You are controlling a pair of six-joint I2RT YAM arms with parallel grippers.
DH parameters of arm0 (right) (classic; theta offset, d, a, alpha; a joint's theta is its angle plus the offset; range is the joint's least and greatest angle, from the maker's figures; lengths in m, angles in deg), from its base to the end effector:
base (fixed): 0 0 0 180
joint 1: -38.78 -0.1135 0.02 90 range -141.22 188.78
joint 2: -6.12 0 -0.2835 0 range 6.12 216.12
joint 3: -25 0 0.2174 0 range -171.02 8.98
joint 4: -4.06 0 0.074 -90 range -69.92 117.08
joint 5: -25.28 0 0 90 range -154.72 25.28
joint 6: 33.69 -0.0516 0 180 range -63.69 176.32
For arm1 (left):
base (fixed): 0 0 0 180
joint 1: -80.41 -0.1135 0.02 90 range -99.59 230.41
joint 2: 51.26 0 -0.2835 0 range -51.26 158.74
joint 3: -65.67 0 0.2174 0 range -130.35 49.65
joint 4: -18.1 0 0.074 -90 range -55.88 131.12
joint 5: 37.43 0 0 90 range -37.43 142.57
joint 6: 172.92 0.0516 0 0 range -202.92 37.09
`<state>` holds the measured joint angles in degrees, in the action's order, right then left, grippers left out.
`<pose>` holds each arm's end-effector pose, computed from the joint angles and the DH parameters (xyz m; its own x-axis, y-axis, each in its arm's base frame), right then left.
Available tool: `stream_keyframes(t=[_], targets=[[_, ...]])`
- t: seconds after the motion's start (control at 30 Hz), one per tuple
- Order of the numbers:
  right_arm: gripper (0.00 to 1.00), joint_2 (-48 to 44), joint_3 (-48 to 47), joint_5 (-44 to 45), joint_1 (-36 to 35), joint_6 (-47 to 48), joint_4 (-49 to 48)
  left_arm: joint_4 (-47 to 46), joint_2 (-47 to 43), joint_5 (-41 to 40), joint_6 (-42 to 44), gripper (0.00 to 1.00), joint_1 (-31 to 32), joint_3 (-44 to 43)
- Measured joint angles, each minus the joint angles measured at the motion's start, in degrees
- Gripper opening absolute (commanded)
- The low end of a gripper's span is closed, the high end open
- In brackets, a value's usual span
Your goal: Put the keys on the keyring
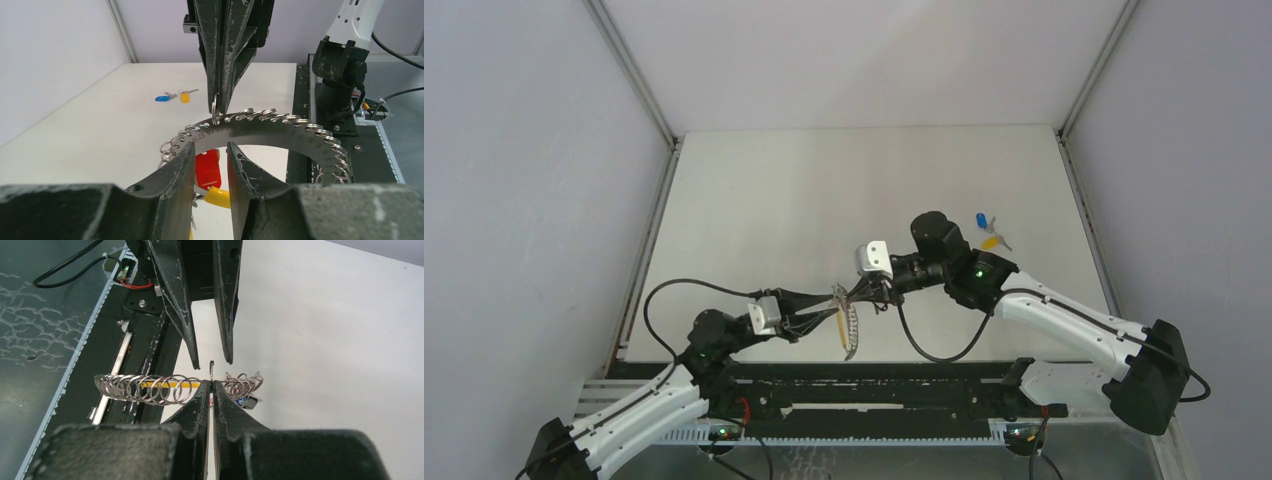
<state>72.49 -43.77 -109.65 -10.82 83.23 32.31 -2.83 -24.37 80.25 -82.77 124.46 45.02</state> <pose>0.1168 0.1935 0.3341 0.1786 -0.2847 -0.9418 -0.9760 -0.1728 -0.1329 0.0545 -0.0861 0.2484 0.1847 -0.1755 -0.9670 0.9382 0.3245 0.1203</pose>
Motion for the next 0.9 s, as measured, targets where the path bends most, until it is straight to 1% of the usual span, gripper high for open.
stream_keyframes(t=[0.13,0.3,0.7,0.9], targets=[[0.00,1.22,-1.51,1.33,-0.76,1.07,1.55,-0.26,0.96,1.05,-0.04,0.33,0.00,-0.02],[0.00,2.12,-2.05,2.51,-1.51,2.03,3.04,-0.22,1.62,1.51,-0.09,0.28,0.00,-0.26],[0.00,3.19,-2.91,4.48,-2.93,3.54,5.84,-0.22,1.79,1.70,-0.04,0.27,0.00,-0.66],[0.00,3.67,-4.96,5.31,-3.78,4.37,7.06,1.44,2.99,2.36,0.17,0.19,0.00,-2.56]])
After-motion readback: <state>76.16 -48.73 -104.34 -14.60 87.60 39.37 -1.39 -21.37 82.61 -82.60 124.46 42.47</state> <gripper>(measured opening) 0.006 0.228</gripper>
